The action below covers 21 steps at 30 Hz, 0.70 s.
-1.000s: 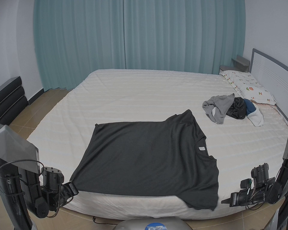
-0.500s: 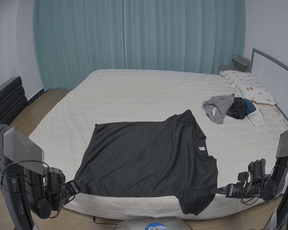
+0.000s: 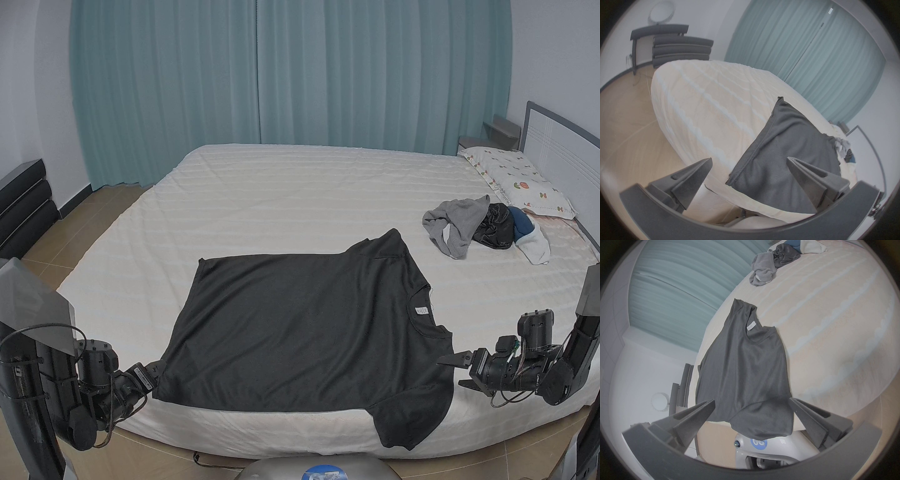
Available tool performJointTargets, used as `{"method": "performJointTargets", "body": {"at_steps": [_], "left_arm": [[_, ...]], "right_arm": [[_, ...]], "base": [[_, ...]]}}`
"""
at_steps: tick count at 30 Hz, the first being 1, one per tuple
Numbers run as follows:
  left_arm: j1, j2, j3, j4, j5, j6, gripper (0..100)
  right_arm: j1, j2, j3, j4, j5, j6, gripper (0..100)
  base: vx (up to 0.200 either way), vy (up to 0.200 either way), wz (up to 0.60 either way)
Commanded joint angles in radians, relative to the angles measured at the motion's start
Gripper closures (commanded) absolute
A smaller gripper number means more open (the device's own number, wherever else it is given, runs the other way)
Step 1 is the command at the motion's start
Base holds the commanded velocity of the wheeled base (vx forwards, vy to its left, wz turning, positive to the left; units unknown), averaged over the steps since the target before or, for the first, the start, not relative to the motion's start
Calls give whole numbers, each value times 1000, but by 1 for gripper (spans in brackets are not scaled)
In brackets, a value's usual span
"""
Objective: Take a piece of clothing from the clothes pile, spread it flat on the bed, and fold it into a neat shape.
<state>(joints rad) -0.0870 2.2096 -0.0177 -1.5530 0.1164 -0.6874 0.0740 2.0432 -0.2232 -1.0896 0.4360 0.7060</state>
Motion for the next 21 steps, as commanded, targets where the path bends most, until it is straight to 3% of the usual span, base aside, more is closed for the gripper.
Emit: {"method": "performJointTargets", "body": {"at_steps": [1,7,19,21], "left_arm": [[89,-28,-5,-16,-86,-35,0],[105,-21,-5,-16,-119,-35,0],[96,-33,-27,-16,-110,-83,0],[82,-44,-28,-16,-110,-90,0]], "right_arm": [[-17,-38,-13,-1,13,35,0],[-11,-66,-15,-4,15,95,0],[-3,-64,-30,-78,12,164,0],[-2,-66,-31,-79,13,164,0]], "base": [[0,200,0],[0,200,0],[0,0,0],[200,0,0]]}}
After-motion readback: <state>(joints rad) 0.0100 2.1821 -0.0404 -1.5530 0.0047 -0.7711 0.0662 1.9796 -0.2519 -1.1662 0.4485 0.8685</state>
